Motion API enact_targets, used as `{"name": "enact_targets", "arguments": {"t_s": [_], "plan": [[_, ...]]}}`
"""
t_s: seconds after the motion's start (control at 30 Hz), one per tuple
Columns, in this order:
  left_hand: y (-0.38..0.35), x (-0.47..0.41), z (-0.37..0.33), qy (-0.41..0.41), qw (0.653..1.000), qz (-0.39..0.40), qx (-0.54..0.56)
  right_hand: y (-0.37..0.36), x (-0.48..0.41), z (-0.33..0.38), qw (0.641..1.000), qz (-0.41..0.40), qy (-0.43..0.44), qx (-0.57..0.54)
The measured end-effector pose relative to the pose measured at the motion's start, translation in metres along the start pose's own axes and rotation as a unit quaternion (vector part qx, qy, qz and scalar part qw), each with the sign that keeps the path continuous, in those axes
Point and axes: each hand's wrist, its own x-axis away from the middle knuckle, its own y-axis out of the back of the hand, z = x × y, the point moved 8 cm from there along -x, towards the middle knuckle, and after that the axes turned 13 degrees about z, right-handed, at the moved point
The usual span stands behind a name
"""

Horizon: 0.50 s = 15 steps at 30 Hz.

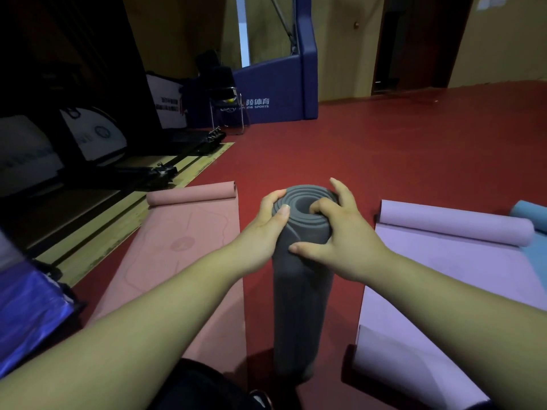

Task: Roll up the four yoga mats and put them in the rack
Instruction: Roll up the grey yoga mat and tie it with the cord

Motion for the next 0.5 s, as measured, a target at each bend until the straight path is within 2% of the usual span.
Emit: {"name": "enact_targets", "arguments": {"t_s": [0.17,0.37,0.5], "plan": [[0.018,0.035,-0.009,0.021,0.999,-0.012,0.026,-0.013,-0.012,0.026,0.997,0.036,0.044,0.045],[0.045,0.069,-0.010,0.000,0.991,-0.091,0.099,-0.004,-0.023,0.080,0.988,0.041,0.111,0.099],[0.064,0.084,0.026,0.044,0.989,-0.097,0.099,-0.045,-0.044,0.093,0.974,0.097,0.121,0.164]]}}
